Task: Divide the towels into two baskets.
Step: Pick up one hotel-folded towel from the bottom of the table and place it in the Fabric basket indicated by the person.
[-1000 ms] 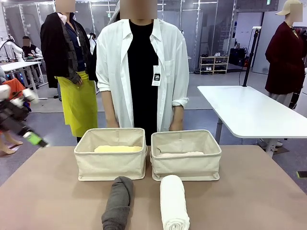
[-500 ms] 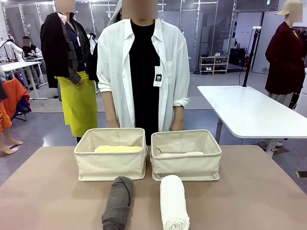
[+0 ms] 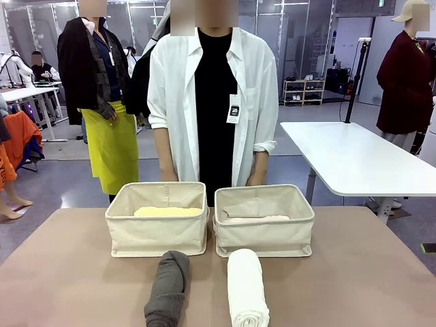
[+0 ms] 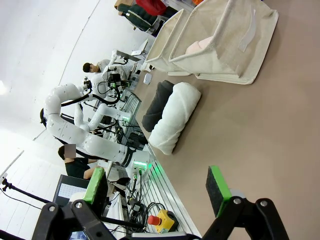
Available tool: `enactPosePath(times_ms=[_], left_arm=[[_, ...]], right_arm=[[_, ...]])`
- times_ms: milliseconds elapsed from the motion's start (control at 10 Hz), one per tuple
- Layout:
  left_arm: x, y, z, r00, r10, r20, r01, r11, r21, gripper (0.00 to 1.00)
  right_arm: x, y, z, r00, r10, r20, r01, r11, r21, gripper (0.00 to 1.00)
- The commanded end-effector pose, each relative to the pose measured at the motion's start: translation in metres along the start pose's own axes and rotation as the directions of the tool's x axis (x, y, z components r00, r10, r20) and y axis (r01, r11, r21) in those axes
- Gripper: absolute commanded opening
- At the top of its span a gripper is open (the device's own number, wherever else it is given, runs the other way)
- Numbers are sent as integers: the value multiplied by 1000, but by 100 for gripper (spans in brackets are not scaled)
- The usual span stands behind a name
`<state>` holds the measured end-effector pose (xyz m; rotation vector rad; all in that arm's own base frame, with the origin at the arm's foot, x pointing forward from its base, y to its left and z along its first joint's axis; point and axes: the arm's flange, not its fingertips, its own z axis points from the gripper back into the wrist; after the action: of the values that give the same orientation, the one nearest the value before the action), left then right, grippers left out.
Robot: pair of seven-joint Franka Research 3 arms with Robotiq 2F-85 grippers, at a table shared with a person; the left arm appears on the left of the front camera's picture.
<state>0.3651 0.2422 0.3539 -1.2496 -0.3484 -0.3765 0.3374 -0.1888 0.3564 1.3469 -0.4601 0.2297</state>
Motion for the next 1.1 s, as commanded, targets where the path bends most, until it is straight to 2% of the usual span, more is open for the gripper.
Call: enactPosePath(times_ms=[0, 800, 900, 1000], left_arm=[[-5, -7, -1, 1000, -11, -3, 11, 1000, -1, 90], [-5, -7, -1, 1000, -11, -3, 11, 1000, -1, 90], [-5, -7, -1, 1000, -11, -3, 11, 1000, -1, 90], [-5, -7, -1, 1000, -11, -3, 11, 1000, -1, 90]], right_arm=[[0, 2, 0, 1000, 17, 1, -17, 1000, 3, 100], [0, 0, 0, 1000, 0, 0, 0, 1000, 0, 100], [23, 30, -26, 986, 78, -144, -78, 997, 8, 100], [41, 52, -54, 957, 104, -271, -122, 991, -49, 100]])
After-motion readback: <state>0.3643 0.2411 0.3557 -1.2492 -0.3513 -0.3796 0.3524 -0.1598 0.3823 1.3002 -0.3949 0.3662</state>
